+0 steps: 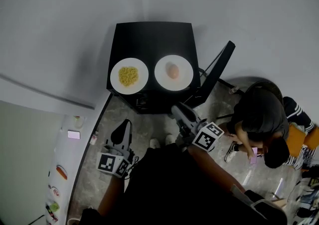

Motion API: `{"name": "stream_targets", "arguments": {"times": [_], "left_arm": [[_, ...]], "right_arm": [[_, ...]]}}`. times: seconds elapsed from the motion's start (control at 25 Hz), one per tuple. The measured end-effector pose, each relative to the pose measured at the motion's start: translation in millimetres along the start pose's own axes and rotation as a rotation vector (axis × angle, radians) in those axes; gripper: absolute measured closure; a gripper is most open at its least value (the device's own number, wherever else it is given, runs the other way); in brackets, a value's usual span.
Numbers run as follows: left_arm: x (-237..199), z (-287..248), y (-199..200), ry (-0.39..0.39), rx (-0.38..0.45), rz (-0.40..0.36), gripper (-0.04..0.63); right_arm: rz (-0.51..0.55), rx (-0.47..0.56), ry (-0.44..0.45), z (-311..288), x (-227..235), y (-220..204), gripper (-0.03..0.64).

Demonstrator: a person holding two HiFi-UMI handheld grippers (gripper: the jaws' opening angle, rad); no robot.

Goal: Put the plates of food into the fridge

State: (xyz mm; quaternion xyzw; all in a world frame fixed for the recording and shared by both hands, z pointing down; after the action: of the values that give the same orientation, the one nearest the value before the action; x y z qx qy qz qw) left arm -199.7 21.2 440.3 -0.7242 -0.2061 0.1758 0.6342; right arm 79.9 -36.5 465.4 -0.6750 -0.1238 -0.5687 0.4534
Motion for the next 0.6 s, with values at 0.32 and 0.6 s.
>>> {"name": "stream_targets", "arguments": {"times": [0.32, 0.6], "left_arm": [[-2.1, -19.6, 5.0, -0.007, -0.009, -0.019, 0.566], [-7.2, -29.6, 7.3, -0.005, -0.014, -0.025, 0.566]], "right_arm": [[-0.17, 0.058, 0.016, -17.4, 18.1, 14.3, 0.505], [-0.271, 0.085, -0.003, -25.8, 30.9, 22.2, 0.489]]}}
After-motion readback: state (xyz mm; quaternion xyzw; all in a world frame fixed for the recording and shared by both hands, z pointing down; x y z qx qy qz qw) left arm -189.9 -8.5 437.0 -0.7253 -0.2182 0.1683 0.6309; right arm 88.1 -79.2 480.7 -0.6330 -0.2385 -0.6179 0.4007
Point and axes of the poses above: the fingertips, and each gripper's own axes: z backward along the fingers, x to its right, y out of its top, the point moved 9 cm from there along z, backward along the fingers, and after that the axes turned 15 degrees about -z, right-handed, at the moved point
